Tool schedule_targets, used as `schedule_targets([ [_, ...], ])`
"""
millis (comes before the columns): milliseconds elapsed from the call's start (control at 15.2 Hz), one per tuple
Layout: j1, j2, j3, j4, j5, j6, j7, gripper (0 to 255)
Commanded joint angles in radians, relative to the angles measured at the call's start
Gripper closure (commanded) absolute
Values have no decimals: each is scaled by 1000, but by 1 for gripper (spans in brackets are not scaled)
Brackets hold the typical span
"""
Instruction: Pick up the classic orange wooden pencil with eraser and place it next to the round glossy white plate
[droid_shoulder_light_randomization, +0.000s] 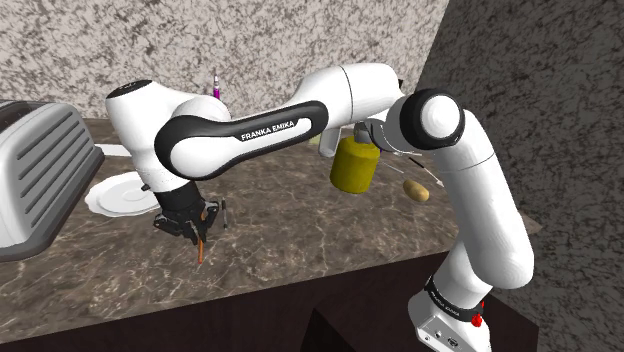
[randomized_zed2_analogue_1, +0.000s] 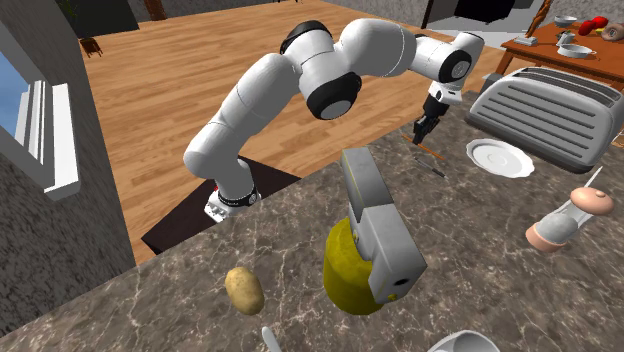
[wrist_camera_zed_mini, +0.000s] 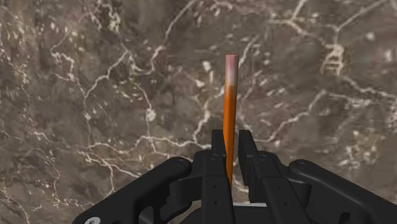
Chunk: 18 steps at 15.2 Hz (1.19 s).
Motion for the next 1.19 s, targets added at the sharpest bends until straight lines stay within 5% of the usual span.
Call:
schedule_targets([
  [0, 0, 0, 0, 0, 0, 0, 0, 255],
  [66, 0, 0, 0, 0, 0, 0, 0, 0],
  [396, 0, 0, 0, 0, 0, 0, 0, 0],
  [660, 59, 15, -3, 168, 5, -134, -25, 0],
  [1122, 59, 15, -3, 168, 5, -134, -25, 0],
])
